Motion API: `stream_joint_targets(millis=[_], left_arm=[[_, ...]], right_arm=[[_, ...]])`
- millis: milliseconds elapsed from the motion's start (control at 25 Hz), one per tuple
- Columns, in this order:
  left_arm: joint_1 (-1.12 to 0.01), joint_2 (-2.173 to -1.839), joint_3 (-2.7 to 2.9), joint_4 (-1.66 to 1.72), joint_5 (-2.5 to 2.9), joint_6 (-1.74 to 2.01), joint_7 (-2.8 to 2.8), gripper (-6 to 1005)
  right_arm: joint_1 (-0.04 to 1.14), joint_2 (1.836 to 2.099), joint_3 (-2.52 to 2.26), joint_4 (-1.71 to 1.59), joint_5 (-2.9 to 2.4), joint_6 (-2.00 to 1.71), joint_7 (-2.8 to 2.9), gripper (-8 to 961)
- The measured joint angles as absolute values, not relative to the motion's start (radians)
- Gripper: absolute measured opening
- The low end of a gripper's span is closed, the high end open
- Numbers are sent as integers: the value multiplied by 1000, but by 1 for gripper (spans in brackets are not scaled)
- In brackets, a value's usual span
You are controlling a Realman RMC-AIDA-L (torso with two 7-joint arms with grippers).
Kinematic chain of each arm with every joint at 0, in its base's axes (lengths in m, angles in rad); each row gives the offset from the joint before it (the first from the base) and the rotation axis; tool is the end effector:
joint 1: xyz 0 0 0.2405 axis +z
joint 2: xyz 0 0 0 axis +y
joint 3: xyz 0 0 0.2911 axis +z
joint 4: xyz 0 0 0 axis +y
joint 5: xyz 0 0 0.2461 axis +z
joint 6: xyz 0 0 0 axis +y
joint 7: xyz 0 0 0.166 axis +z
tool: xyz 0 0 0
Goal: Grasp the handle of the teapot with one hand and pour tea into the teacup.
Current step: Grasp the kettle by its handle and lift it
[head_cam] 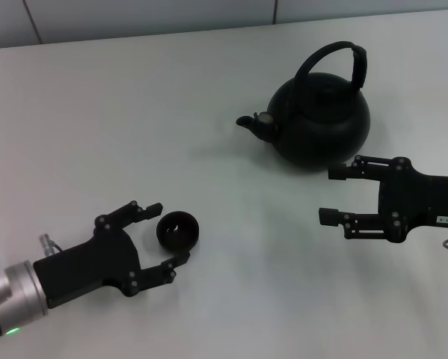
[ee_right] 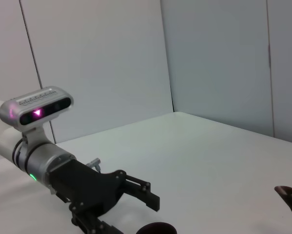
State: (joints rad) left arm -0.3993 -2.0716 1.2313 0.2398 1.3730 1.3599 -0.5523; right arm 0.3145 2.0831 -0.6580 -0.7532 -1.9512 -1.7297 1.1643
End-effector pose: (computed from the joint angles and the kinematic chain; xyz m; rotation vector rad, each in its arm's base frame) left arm -0.3412 0.3015 -0.1297 -2.6519 -0.1470 -0.6934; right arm 0.3471 0.3077 -0.0093 -2.6877 0.4439 0.7459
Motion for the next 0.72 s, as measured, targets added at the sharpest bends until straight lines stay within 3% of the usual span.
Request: stream_joint_targets(millis=[320,600,720], left_arm=[[-356,-2057,1254,316,1373,1445,-640,827],[-284,-1994,1259,555,1507,1620,-919,827],[-273,-1984,1236,596,1526,1645,-964,827]], right_arm=[[319,2083,-657,-753,-1951,-1727,1164,759],[325,2083,-658,-738,-1951,-1703,1164,759],[325,2083,-656,-734,-1951,-1700,1164,759]])
